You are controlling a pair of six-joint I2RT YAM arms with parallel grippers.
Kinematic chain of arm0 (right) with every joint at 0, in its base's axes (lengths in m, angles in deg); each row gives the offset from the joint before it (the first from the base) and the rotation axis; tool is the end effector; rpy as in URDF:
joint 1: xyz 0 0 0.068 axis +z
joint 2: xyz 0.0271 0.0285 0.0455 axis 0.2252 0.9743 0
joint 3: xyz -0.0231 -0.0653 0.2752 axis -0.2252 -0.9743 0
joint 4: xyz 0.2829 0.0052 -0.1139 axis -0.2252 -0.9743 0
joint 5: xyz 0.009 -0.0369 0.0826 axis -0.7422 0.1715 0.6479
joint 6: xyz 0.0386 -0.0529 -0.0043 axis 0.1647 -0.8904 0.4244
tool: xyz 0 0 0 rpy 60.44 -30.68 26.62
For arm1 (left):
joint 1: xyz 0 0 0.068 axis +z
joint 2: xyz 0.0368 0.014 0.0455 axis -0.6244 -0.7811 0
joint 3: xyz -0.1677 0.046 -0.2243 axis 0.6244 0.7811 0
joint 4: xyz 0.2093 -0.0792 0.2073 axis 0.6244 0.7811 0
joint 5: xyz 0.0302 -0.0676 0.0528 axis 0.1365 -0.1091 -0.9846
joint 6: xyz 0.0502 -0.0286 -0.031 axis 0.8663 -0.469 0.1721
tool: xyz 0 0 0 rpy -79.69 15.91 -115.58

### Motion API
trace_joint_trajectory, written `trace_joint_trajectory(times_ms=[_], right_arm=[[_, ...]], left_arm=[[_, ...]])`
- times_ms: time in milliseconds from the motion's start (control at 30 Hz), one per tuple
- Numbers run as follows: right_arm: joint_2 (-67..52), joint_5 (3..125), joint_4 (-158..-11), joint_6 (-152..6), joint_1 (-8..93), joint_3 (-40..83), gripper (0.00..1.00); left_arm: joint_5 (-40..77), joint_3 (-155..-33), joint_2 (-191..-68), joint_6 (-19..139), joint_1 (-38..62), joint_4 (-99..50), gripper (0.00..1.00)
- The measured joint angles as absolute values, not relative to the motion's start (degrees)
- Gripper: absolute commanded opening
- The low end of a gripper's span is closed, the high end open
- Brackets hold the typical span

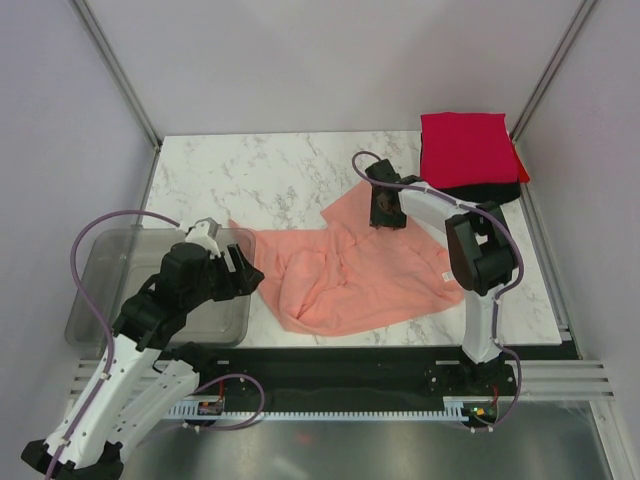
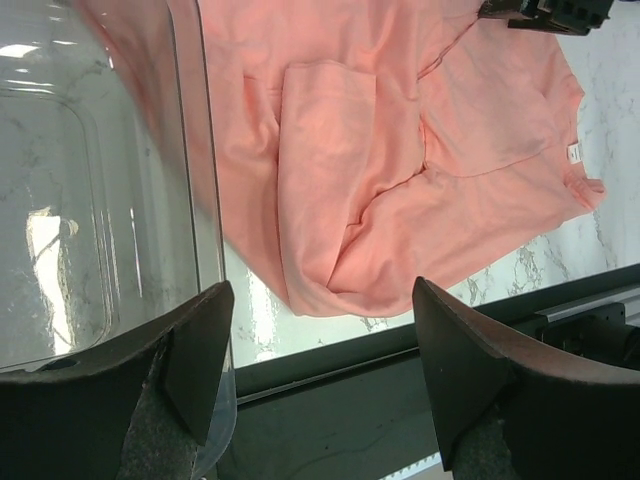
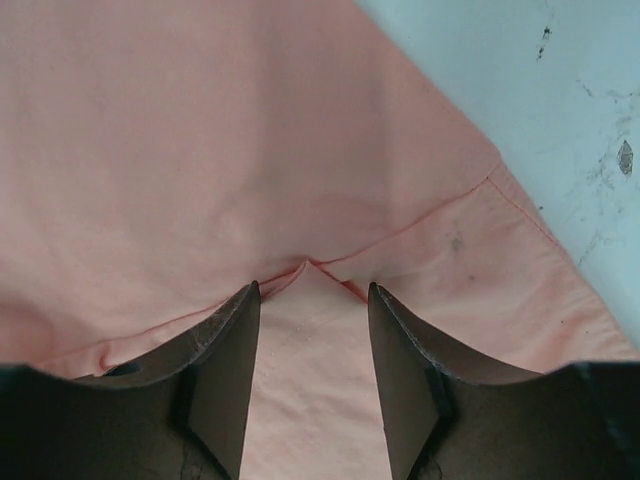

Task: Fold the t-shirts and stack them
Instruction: Flatten the tshirt out

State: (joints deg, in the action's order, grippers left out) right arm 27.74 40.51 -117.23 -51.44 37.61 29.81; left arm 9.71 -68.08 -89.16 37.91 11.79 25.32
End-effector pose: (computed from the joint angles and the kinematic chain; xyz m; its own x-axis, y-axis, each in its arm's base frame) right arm 0.4339 0.1832 0.1442 -0.8701 0.1078 -0.4810 0.1325 0.9910 -0.0177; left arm 0.1498 -0.0755 0.3123 -0.6886 -0.2807 -0.6686 0.0734 0.8903 -0.4494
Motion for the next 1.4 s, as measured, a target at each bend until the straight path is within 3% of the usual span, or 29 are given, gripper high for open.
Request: trace_joint_trajectory(times_ms=[200,333,500,633,1067,1400], right_arm=[[28.92,39.3,-117.25,-51.77,37.61,31.04,0.39],[28.92,39.33,-117.25,-51.73,37.61,31.12,0.22],[28.92,39.37,-117.25,-51.75,37.61,31.12,0.13],[28.92,39.41,-117.27,-51.75,37.61,31.12,0.0],[24.71,39.28,-120.55,-51.79,37.61,30.95,0.0],[-0.76,39.35,-124.57,-53.32,30.4,22.53,0.0]], left_arm=[[10.44,-68.08,-89.12,38.26,11.79,25.25,0.79],[10.61,-68.08,-89.16,38.42,11.79,25.25,0.79],[10.61,-68.08,-89.16,38.53,11.79,25.23,0.79],[10.61,-68.08,-89.16,38.53,11.79,25.21,0.79],[10.59,-68.08,-89.19,38.55,11.79,25.17,0.78],[10.55,-68.08,-89.19,38.55,11.79,25.17,0.78]])
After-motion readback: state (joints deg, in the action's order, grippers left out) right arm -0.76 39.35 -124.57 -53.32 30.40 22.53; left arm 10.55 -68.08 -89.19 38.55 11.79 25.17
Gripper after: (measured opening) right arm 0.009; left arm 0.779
